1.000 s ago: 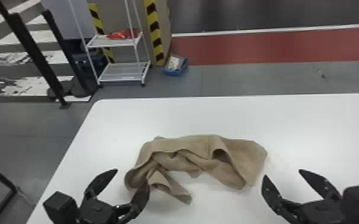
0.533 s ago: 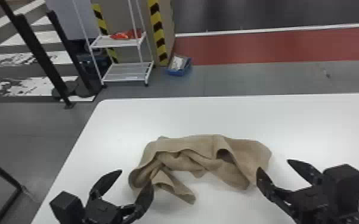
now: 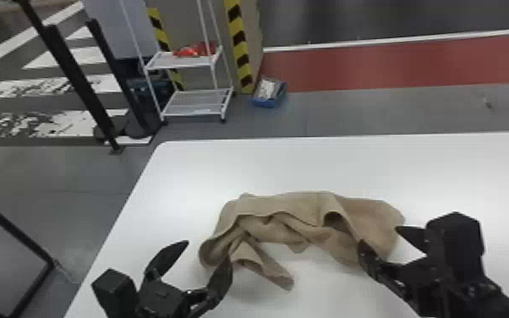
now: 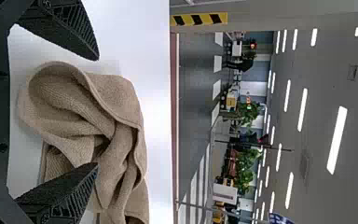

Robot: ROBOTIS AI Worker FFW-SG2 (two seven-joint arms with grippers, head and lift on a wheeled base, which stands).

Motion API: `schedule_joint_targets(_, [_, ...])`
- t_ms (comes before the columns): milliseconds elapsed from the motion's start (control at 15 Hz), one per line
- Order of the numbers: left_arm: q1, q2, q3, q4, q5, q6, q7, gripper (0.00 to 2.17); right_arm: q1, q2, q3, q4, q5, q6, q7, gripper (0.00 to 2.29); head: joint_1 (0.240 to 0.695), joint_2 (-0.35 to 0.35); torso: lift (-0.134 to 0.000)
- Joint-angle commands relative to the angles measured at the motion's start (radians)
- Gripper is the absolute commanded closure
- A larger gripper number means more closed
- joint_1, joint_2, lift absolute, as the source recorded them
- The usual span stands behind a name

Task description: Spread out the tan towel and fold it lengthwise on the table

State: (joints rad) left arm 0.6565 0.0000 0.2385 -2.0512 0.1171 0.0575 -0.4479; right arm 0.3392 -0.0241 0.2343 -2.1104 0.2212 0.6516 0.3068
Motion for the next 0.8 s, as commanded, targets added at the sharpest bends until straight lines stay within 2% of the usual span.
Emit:
schedule_joint_targets(0, [-0.003, -0.003, 0.002, 0.006, 0.001, 0.0, 0.0, 0.08, -0.034, 0.0, 0.031, 0.029, 0.027, 0.041, 0.0, 0.38, 0.695, 0.25, -0.124])
schedule_joint_targets(333, [-0.008, -0.003, 0.005, 0.017, 0.003, -0.003, 0.0, 0.08, -0.068, 0.001, 0.069, 0.061, 0.05, 0.078, 0.0, 0.48, 0.695, 0.278, -0.124])
schedule_joint_targets(400, [-0.008, -0.003, 0.005, 0.017, 0.004, -0.003, 0.0, 0.08, -0.075, 0.0, 0.073, 0.063, 0.056, 0.099, 0.0, 0.65, 0.695, 0.281, -0.124])
schedule_joint_targets(533, [-0.008, -0.003, 0.005, 0.019, 0.004, -0.003, -0.002, 0.08, -0.078, 0.001, 0.076, 0.064, 0.06, 0.102, 0.0, 0.69, 0.695, 0.287, -0.124])
schedule_joint_targets(600, [-0.008, -0.003, 0.005, 0.017, 0.006, -0.003, -0.002, 0.08, -0.078, 0.001, 0.076, 0.064, 0.06, 0.099, 0.0, 0.89, 0.695, 0.287, -0.124])
schedule_joint_targets(733, [-0.008, -0.003, 0.007, 0.017, 0.006, -0.006, -0.003, 0.08, -0.085, 0.001, 0.077, 0.064, 0.063, 0.102, -0.002, 0.97, 0.695, 0.287, -0.124])
